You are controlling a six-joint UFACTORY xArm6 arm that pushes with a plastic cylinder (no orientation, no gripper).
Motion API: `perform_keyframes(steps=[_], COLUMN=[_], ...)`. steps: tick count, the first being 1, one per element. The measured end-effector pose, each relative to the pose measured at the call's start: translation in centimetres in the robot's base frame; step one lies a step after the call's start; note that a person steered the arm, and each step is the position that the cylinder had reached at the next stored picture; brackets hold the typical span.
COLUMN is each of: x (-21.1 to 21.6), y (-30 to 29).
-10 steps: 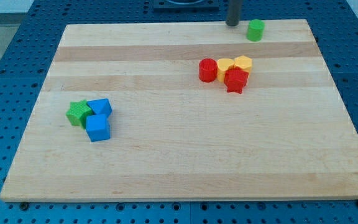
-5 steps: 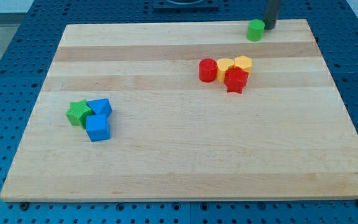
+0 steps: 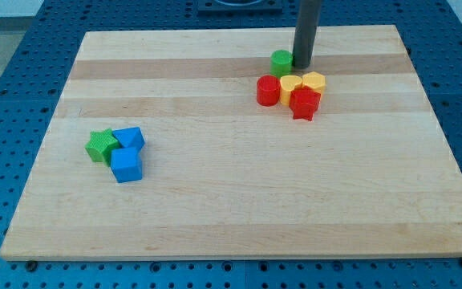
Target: Push the green circle into the blue blocks
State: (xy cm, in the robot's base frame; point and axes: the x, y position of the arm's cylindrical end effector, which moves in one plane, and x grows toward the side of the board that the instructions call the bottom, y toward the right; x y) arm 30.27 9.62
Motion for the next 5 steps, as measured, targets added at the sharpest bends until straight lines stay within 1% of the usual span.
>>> perform_keyframes(steps=[1,2,3,4,5], x=[0.9,0.1,-3.9,-4.4,-3.2], y=[-3.2,-7.3,-9.0,-11.6,-11.8])
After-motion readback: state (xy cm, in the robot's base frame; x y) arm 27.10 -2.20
